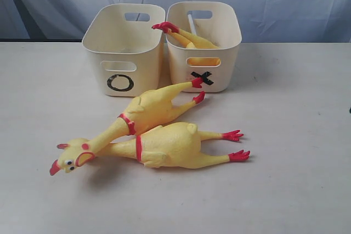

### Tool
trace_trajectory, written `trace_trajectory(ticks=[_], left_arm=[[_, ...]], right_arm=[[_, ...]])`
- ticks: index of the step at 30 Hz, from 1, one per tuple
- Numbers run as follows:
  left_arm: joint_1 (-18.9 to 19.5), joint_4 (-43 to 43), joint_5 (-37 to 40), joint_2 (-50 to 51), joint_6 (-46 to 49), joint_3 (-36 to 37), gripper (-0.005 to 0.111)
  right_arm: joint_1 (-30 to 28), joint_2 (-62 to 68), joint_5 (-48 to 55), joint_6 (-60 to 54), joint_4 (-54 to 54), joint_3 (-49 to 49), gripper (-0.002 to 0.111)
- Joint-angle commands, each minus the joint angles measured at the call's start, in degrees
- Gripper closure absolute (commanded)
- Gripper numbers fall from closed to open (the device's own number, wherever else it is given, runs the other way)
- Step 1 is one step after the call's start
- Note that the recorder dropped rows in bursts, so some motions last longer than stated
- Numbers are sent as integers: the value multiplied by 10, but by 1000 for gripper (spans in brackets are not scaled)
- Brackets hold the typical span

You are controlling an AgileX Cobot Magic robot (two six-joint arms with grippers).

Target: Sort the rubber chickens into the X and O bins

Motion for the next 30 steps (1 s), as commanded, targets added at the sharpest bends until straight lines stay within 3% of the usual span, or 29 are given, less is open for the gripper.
trace_trajectory(ticks=[1,9,17,26,30], left_arm=[[-1,148,32,-3,-108,-15,107],[-1,612,36,28,-427,-131,107],[-1,1129,-182,221,-786,-231,107],[-1,1129,-253,381,-793,-303,107],[-1,1129,-273,436,-774,-334,100]], right_arm=[[-3,-23,49,2,-3,8,109],[-3,-33,17,2,-3,8,109],[-3,-33,14,2,-3,8,109],[-3,-33,14,2,-3,8,109],[-3,-33,14,2,-3,8,109]])
